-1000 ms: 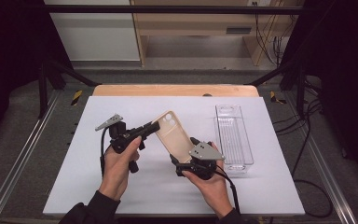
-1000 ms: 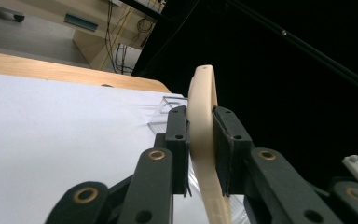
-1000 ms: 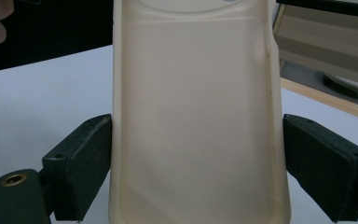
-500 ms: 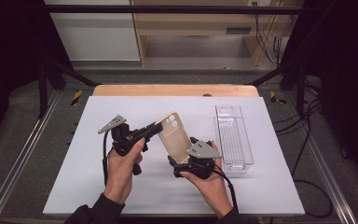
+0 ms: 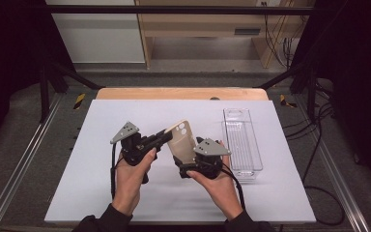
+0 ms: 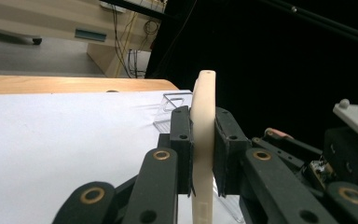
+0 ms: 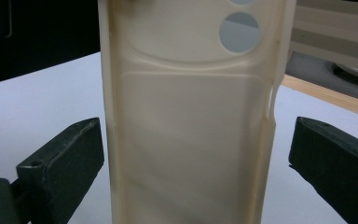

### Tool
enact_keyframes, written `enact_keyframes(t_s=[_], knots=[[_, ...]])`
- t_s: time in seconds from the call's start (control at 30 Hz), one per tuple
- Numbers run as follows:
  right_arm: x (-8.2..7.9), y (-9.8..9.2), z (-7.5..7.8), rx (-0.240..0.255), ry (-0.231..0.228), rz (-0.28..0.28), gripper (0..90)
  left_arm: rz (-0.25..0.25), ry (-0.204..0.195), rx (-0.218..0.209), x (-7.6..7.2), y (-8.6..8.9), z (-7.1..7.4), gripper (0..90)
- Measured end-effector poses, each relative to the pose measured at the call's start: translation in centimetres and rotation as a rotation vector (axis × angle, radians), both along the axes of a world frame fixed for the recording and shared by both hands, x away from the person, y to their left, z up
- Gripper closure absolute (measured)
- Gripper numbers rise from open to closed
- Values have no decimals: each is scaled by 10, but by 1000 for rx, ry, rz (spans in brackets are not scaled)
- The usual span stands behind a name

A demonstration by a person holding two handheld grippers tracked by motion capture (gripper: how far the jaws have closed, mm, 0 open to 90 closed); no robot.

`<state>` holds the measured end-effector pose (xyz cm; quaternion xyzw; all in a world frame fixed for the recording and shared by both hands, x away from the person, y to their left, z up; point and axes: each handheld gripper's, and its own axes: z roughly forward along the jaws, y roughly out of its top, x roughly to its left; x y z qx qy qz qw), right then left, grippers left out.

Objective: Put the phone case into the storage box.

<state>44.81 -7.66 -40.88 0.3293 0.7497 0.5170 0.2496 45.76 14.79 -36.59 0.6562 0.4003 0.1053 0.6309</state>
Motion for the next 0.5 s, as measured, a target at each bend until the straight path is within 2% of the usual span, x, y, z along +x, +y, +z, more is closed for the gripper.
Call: enact_keyframes(t_s=[0.23,0.5], knots=[[5,3,5,9,18,13,35,-8,-17,32,-5,-8,-2,797],[8,7,6,15,35,6,37,-12,-21,45,-7,-12,-5,797]])
